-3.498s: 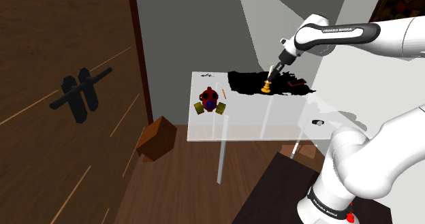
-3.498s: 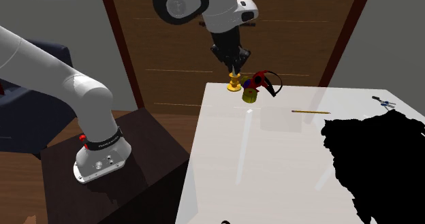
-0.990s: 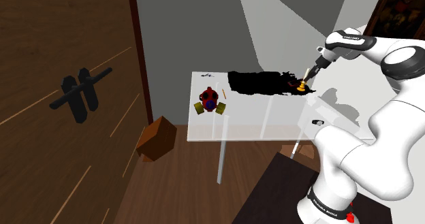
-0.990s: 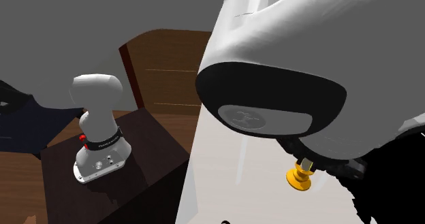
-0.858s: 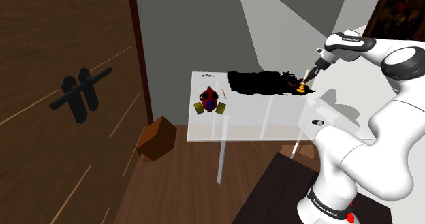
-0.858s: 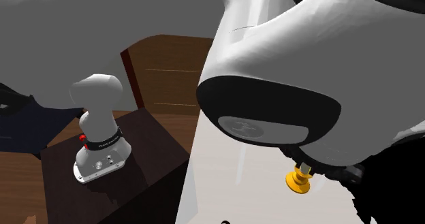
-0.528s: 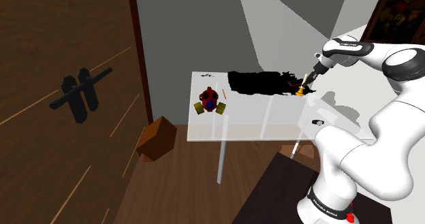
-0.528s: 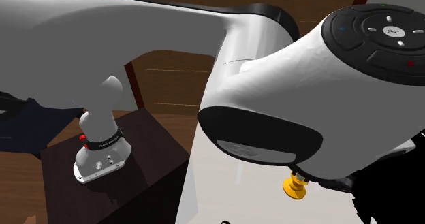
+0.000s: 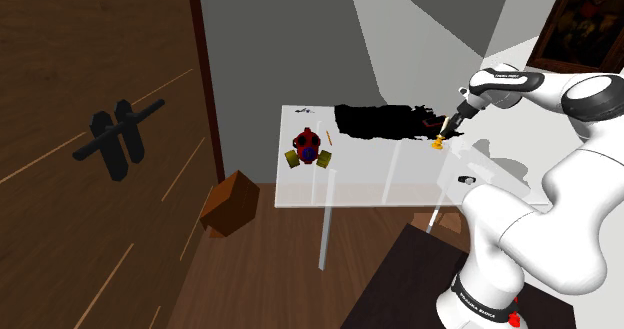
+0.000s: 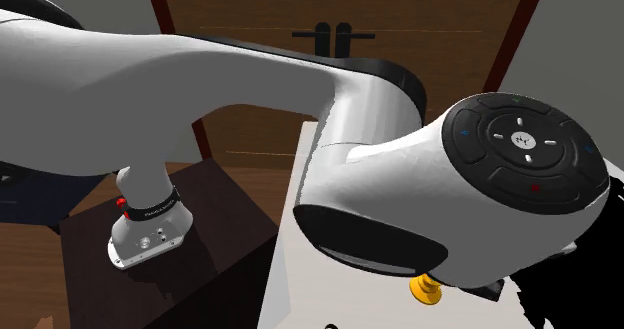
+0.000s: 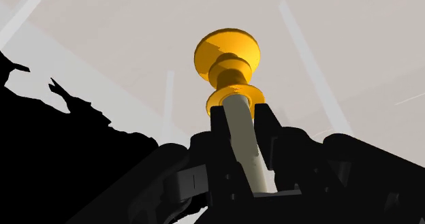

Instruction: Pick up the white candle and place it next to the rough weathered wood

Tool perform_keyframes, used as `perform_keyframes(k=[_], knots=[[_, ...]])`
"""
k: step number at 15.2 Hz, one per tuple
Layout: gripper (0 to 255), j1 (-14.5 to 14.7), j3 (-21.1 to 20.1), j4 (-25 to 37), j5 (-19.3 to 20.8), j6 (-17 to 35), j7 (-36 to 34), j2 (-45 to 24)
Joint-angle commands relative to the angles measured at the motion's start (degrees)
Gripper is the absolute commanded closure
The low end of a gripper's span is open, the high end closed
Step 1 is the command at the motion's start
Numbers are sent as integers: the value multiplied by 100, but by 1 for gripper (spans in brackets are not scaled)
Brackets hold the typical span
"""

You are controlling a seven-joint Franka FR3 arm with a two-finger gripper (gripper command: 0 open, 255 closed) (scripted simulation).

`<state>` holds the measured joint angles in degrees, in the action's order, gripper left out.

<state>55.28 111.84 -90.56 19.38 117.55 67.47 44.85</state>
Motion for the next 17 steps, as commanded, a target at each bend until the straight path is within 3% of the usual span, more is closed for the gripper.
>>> perform_keyframes(k=[1,17], knots=[[255,-1,48,-97,42,125,8,48],[255,141,445,-473,346,814,48,433]])
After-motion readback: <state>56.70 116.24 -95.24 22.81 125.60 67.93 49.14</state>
